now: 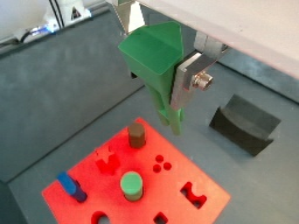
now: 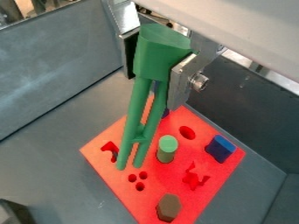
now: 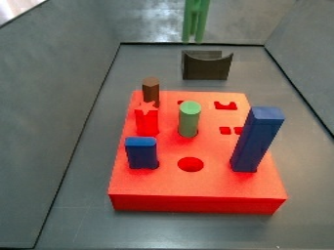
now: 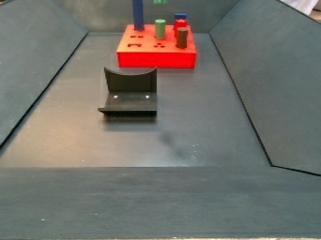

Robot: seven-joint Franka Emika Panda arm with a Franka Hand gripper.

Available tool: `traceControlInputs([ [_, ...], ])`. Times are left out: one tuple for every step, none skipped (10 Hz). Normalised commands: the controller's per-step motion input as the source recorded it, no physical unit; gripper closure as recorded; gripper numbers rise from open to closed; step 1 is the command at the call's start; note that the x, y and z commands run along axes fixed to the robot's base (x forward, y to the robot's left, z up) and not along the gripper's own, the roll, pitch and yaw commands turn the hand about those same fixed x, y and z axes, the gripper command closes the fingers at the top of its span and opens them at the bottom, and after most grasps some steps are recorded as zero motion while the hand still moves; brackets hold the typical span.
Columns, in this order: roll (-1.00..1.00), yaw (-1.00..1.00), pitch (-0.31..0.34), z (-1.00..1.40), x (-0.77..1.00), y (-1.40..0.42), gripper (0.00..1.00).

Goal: Pick up the 3 prong object. Move up. Place the 3 prong object on the fixture. Regrasp the 3 prong object. Move to above the board. Insert the 3 prong object.
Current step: Insert the 3 prong object.

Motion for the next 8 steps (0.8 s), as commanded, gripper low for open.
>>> traceControlInputs([
  [0.02, 0.03, -0.027, -0.57, -0.24, -0.24, 1.0],
  [-0.04, 0.0, -0.043, -0.19, -0.09, -0.04, 1.0],
  [0.0, 0.0, 0.0, 0.0, 0.0, -0.04, 1.0],
  [0.04, -0.1, -0.074, -0.29, -0.31, -0.43, 1.0],
  [0.0, -0.03, -0.051, -0.44, -0.22, -0.46, 1.0],
  [-0.03, 0.0, -0.03, -0.32, -0.2, -0.23, 1.0],
  [0.0, 0.0, 0.0, -0.03, 0.0, -0.09, 1.0],
  [0.0, 0.0, 0.0, 0.0, 0.17, 0.02, 1.0],
])
